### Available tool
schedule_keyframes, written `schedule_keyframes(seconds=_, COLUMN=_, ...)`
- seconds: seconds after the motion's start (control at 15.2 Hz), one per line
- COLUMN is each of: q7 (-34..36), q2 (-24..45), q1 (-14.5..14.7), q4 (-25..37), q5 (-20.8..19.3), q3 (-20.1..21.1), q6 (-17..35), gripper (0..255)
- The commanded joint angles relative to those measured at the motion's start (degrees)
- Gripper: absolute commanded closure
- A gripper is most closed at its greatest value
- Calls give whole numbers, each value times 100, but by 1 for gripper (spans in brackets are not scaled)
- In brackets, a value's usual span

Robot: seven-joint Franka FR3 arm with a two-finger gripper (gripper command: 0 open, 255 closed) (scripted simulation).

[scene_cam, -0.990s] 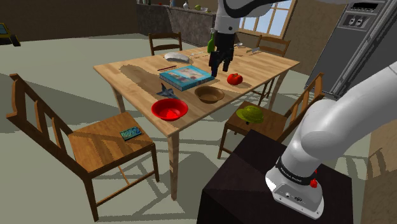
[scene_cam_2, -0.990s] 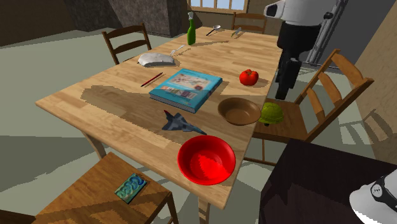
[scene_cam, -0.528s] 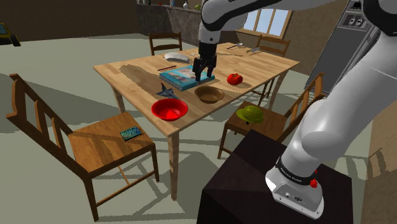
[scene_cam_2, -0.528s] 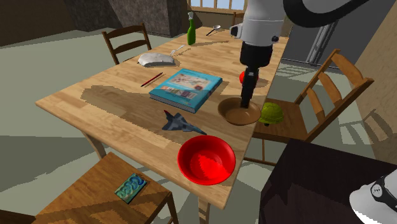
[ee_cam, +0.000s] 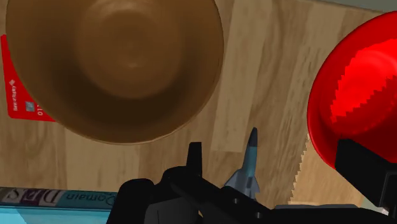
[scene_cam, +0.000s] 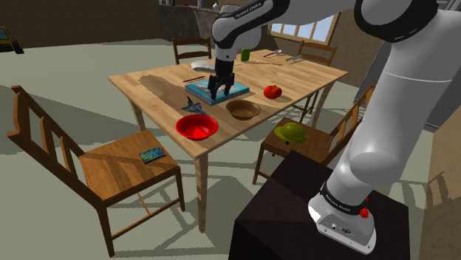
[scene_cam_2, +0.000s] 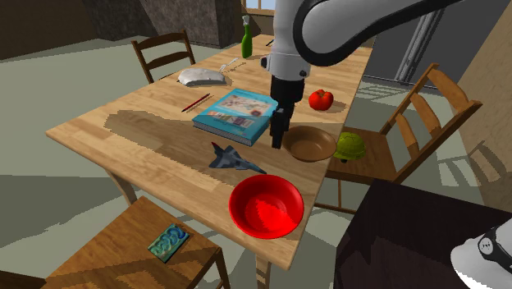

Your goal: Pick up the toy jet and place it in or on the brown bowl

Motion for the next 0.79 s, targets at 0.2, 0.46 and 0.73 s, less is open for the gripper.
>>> schedule_keyframes(seconds=0.2, q7=-280, q2=1157, q1=-96, q4=1038, q5=400, q3=54, q6=110, gripper=0)
schedule_keyframes(seconds=0.46, q7=-412, q2=2061, q1=-205, q4=1995, q5=645, q3=148, q6=59, gripper=0)
schedule_keyframes(seconds=0.73, q7=-437, q2=2188, q1=-187, q4=1880, q5=682, q3=178, q6=303, gripper=0)
